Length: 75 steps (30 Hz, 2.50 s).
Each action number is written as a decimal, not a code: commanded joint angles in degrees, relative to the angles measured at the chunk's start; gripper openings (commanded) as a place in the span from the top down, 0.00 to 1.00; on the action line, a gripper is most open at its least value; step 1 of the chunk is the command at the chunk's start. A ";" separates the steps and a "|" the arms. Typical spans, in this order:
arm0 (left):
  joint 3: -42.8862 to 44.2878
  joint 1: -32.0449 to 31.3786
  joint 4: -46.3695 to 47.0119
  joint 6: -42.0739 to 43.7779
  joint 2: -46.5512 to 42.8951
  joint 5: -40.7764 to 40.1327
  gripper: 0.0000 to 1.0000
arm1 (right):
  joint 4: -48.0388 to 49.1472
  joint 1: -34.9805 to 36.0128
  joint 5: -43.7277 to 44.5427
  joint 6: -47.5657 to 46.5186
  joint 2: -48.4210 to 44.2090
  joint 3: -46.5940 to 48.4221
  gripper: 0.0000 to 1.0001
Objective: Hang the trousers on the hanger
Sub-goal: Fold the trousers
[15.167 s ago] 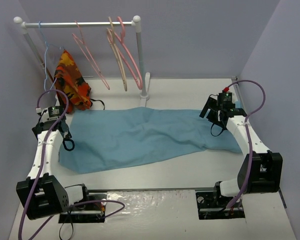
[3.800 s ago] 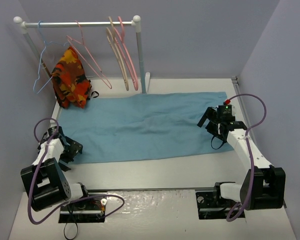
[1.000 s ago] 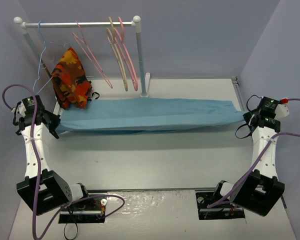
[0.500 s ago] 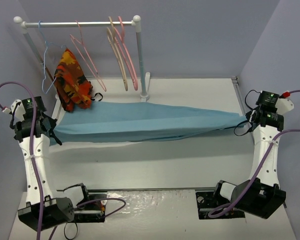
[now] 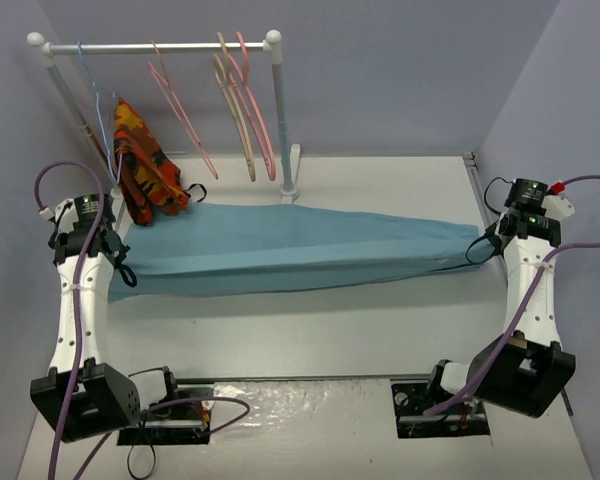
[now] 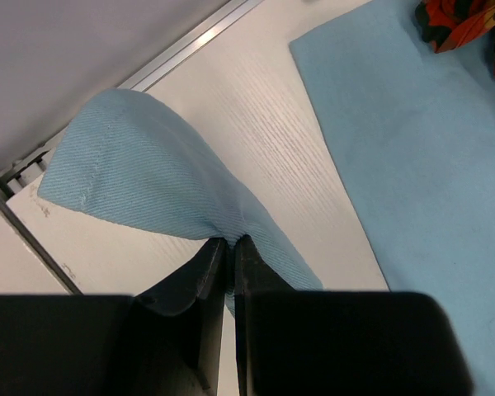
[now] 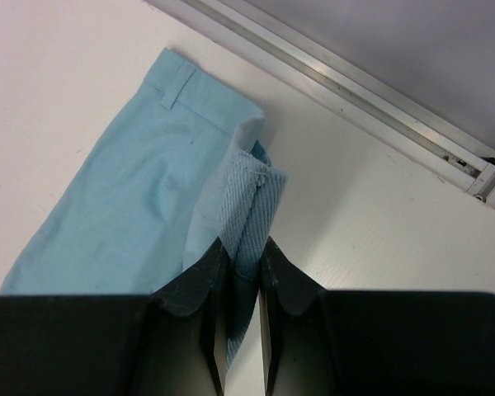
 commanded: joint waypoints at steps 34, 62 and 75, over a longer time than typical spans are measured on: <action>23.49 -5.06 10.77 8.09 28.67 -12.54 1.00 | 14.85 -2.06 8.03 -7.85 26.36 14.58 1.00; 19.49 -6.91 4.66 8.29 19.03 -24.16 1.00 | 15.37 -1.61 9.12 -9.38 30.24 18.44 1.00; 23.39 -7.23 7.01 6.54 29.02 -22.20 1.00 | 15.64 -1.48 7.37 -10.99 33.72 21.29 1.00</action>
